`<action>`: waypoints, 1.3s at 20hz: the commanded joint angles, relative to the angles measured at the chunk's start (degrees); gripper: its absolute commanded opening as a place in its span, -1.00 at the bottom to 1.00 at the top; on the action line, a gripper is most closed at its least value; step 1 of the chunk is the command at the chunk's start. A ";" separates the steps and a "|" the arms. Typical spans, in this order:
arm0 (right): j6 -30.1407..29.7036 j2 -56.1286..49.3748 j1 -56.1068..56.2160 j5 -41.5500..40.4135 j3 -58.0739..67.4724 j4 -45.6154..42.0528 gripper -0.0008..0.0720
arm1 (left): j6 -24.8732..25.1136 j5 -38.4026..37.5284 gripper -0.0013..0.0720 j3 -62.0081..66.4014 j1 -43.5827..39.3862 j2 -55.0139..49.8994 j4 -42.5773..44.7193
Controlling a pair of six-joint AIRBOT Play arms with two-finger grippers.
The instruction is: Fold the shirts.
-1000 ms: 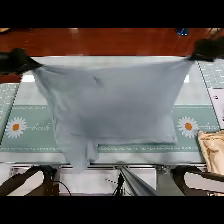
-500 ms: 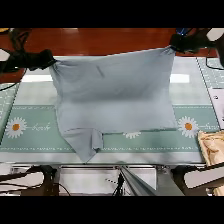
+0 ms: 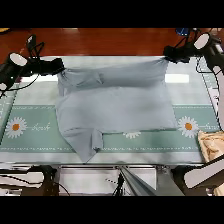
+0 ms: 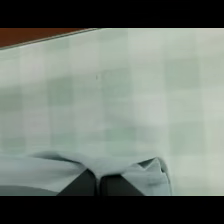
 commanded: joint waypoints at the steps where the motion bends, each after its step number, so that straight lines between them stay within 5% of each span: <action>1: -3.43 2.03 -0.13 9.79 0.00 -1.29 -0.91 | 6.01 -11.78 -0.91 0.07 0.90 1.64 0.17; 4: -5.14 4.02 -0.13 19.85 0.00 -4.42 -0.91 | 6.23 -29.14 -0.92 0.02 2.25 2.25 1.03; 6: -5.79 3.96 -0.13 24.59 -0.02 -5.70 -0.91 | 5.25 -34.03 -0.91 -0.15 2.29 2.23 5.31; 17: -4.28 2.19 0.15 26.27 -0.24 -5.62 -0.89 | 1.46 -30.49 -0.90 -0.17 1.99 -1.14 8.39; 19: -4.83 2.27 -0.02 26.45 -0.22 -5.68 -0.32 | 1.46 -31.28 -0.30 0.50 2.47 -0.81 8.37; 21: -9.77 3.08 -0.55 31.45 0.22 -7.45 -0.24 | 1.46 -36.52 0.08 2.95 3.93 -0.20 8.41; 26: -11.41 10.64 -6.16 43.67 0.20 -16.59 -0.24 | -0.04 -43.89 0.09 2.03 13.05 10.10 9.07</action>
